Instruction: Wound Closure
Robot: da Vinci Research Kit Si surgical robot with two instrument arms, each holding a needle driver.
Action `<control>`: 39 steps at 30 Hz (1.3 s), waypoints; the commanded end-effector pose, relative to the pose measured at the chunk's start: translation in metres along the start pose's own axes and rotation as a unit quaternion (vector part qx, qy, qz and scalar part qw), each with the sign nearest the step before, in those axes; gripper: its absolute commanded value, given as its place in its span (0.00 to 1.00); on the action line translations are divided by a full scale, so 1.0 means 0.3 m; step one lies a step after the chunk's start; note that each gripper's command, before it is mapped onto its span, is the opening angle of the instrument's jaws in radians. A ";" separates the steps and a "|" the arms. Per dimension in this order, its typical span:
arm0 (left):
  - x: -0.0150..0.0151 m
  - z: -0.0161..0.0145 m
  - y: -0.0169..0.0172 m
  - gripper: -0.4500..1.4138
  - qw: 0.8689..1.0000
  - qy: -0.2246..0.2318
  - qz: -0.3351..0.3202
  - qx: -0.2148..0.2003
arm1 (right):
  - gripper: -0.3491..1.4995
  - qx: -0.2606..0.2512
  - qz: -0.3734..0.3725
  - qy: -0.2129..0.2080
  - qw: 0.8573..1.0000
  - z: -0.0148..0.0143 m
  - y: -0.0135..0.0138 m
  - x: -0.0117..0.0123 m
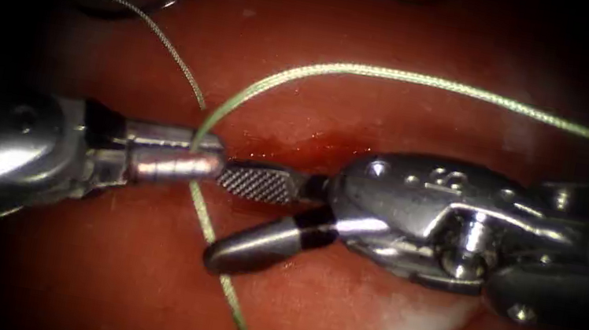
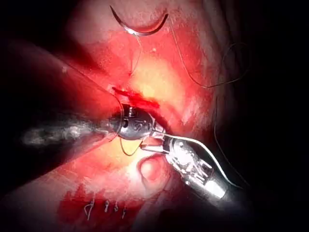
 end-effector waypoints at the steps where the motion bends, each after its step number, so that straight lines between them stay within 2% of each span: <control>1: -0.002 0.002 0.000 0.05 1.000 0.000 0.002 -0.002 | 0.44 0.004 0.007 0.001 1.000 0.0051 -0.0003 0.0005; 2: -0.002 0.002 0.000 0.05 1.000 0.000 0.005 -0.002 | 0.36 0.006 0.010 0.000 1.000 0.0056 -0.0006 0.0005; 3: -0.002 0.002 0.000 0.05 1.000 0.000 0.005 -0.003 | 0.34 0.006 0.013 0.000 1.000 0.0059 -0.0009 0.0005; 9: -0.002 0.002 0.000 0.05 1.000 0.000 0.015 -0.004 | 0.36 0.007 0.022 -0.002 1.000 0.0076 -0.0020 0.0004; 12: -0.002 0.002 0.001 0.05 1.000 0.000 0.015 -0.006 | 0.00 0.006 0.021 0.000 1.000 0.0096 -0.0014 -0.0001; 18: -0.002 0.002 0.001 0.05 1.000 0.000 0.014 -0.008 | 0.00 0.000 0.019 0.001 1.000 0.0088 -0.0002 -0.0011; 19: -0.001 0.002 -0.001 0.25 1.000 0.000 0.017 0.003 | 0.00 -0.007 0.018 -0.002 1.000 0.0087 0.0007 -0.0020; 20: -0.001 0.002 -0.002 0.34 1.000 0.000 0.016 0.009 | 0.00 -0.012 0.017 -0.006 1.000 0.0091 0.0014 -0.0027; 21: 0.000 0.002 -0.003 0.38 1.000 0.000 0.015 0.012 | 0.00 -0.019 0.015 -0.015 1.000 0.0099 0.0027 -0.0041; 23: 0.004 0.001 -0.006 0.56 1.000 0.001 -0.005 0.028 | 0.00 -0.035 0.009 -0.029 0.999 0.0131 0.0064 -0.0085; 25: 0.009 0.001 -0.008 0.57 0.999 -0.008 -0.016 0.031 | 0.00 -0.050 -0.004 -0.038 0.998 0.0166 0.0092 -0.0111; 26: 0.013 0.003 -0.009 0.60 0.998 -0.048 -0.020 0.033 | 0.00 -0.063 -0.017 -0.044 0.997 0.0192 0.0104 -0.0115; 29: 0.016 0.005 -0.009 0.61 0.994 -0.096 -0.025 0.034 | 0.00 -0.070 -0.026 -0.050 0.996 0.0214 0.0106 -0.0117; 31: 0.019 0.007 -0.009 0.61 0.988 -0.150 -0.004 0.030 | 0.00 -0.080 -0.035 -0.059 0.994 0.0246 0.0112 -0.0129; 33: 0.025 0.013 -0.010 0.61 0.969 -0.244 0.034 0.017 | 0.00 -0.091 -0.038 -0.064 0.993 0.0301 0.0127 -0.0153; 38: 0.031 0.023 -0.012 0.62 0.941 -0.328 0.077 0.018 | 0.00 -0.099 -0.049 -0.074 0.991 0.0335 0.0129 -0.0158; 39: 0.030 0.031 -0.011 0.62 0.916 -0.389 0.102 0.005 | 0.00 -0.103 -0.048 -0.077 0.991 0.0341 0.0134 -0.0153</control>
